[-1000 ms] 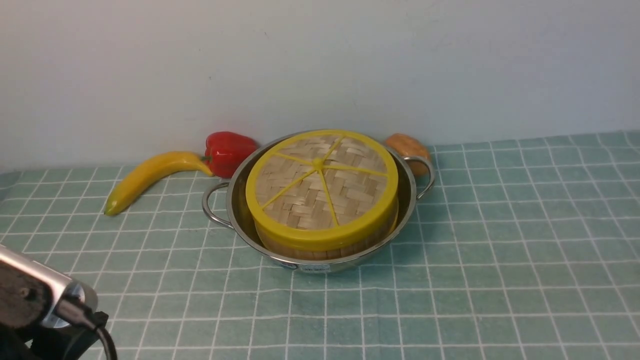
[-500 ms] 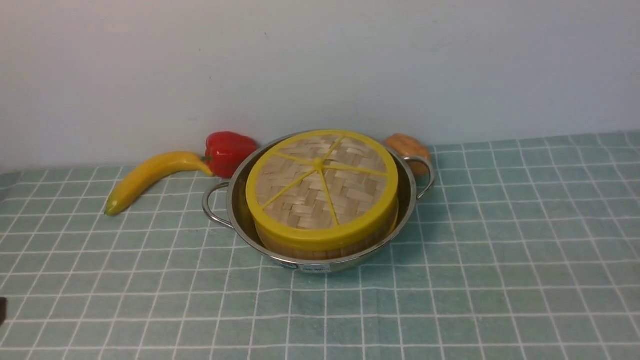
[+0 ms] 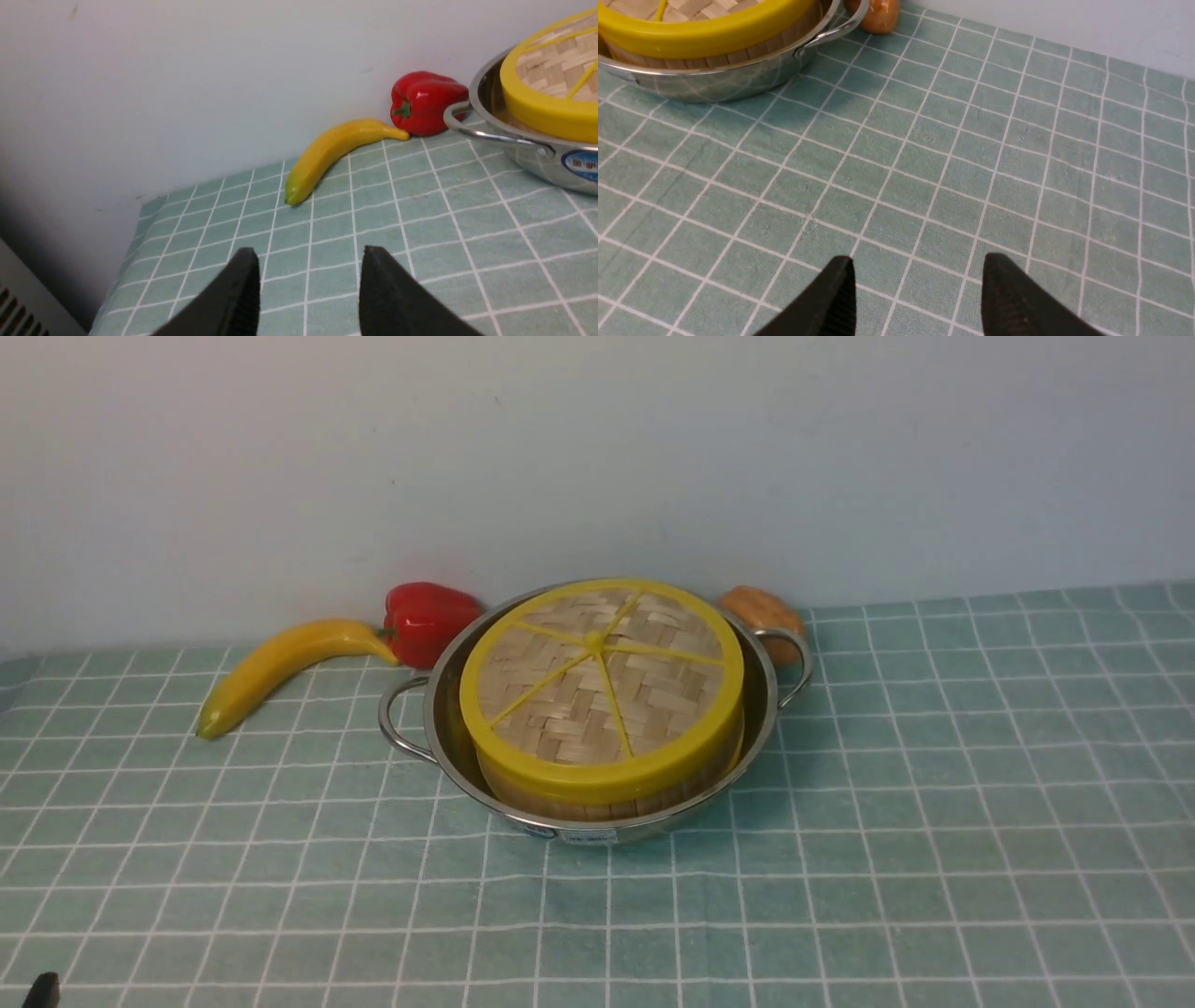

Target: Place the steamer in the pot on the blue tablecloth, and put the lid on the steamer.

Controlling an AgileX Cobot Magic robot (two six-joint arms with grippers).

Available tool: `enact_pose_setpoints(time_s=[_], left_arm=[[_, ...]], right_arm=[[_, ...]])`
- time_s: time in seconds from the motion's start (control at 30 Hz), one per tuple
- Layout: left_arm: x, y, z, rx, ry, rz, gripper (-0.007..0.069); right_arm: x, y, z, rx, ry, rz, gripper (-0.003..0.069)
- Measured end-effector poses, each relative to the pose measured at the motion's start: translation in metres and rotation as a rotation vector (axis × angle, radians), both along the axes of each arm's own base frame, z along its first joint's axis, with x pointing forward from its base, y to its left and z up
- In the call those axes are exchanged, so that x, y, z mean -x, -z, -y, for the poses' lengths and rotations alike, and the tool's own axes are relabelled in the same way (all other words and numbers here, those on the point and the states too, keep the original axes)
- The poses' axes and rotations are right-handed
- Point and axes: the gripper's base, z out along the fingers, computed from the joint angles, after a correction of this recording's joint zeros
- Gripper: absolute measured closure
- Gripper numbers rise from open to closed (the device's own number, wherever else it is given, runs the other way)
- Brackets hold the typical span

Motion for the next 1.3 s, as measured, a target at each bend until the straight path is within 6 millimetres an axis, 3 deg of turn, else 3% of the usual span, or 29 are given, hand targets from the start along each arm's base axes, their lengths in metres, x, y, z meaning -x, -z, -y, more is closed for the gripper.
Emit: enact_pose_setpoints(time_s=[0.57, 0.8, 0.97, 1.0, 1.1, 1.3], left_arm=[[0.000, 0.000, 0.000, -0.001, 0.000, 0.003, 0.0340], [0.000, 0.000, 0.000, -0.003, -0.001, 0.003, 0.0340], [0.000, 0.000, 0.000, 0.001, -0.002, 0.003, 0.0340], [0.000, 0.000, 0.000, 0.002, -0.002, 0.003, 0.0340], [0.000, 0.000, 0.000, 0.003, -0.002, 0.004, 0.0340], [0.000, -0.001, 0.000, 0.004, -0.002, 0.006, 0.0340]], right_arm=[[0.002, -0.001, 0.002, -0.013, 0.013, 0.013, 0.0280], [0.019, -0.016, 0.022, -0.143, 0.234, 0.296, 0.0280], [0.031, 0.006, 0.027, -0.188, 0.307, 0.479, 0.0280], [0.034, 0.024, 0.027, -0.194, 0.325, 0.509, 0.0280], [0.034, 0.055, 0.027, -0.201, 0.324, 0.512, 0.0280], [0.032, 0.087, 0.026, -0.207, 0.312, 0.517, 0.0280]])
